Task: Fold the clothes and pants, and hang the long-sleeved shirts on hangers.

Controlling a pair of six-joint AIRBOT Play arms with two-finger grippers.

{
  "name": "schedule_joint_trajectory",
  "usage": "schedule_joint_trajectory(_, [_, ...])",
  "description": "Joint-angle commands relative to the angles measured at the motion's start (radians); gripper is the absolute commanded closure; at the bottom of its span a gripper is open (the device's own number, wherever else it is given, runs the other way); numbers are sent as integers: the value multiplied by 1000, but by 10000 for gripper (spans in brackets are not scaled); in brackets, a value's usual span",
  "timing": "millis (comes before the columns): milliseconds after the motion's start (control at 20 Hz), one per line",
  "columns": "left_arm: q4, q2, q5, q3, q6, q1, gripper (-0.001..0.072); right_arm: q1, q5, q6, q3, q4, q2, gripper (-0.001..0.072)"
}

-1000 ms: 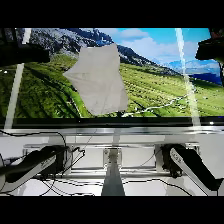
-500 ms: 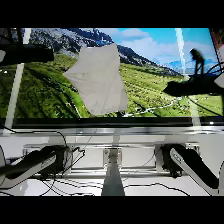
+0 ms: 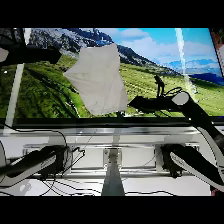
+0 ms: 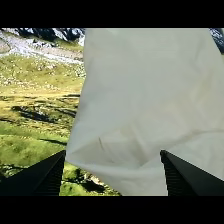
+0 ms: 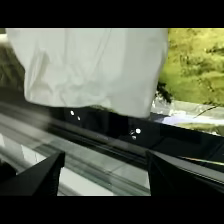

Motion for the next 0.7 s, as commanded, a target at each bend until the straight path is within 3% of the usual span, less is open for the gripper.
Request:
schedule_joint_trajectory(0, [0,-11,4,1,0,0,39,44,-117,51,-7,35,-146,136])
schedule_joint_trajectory(300, [1,-55,34,1,0,0,40,42,-19,42,154,36,-367,153])
schedule_joint_trajectory(550, [0,-129,76,1,0,0,40,42,-15,43,196,54,-413,157])
schedule_joint_trajectory(600, [0,-145,79,1,0,0,40,42,-15,43,196,51,-413,214])
schedule_joint_trajectory(650, [0,-160,79,1,0,0,40,42,-17,43,196,53,-413,337])
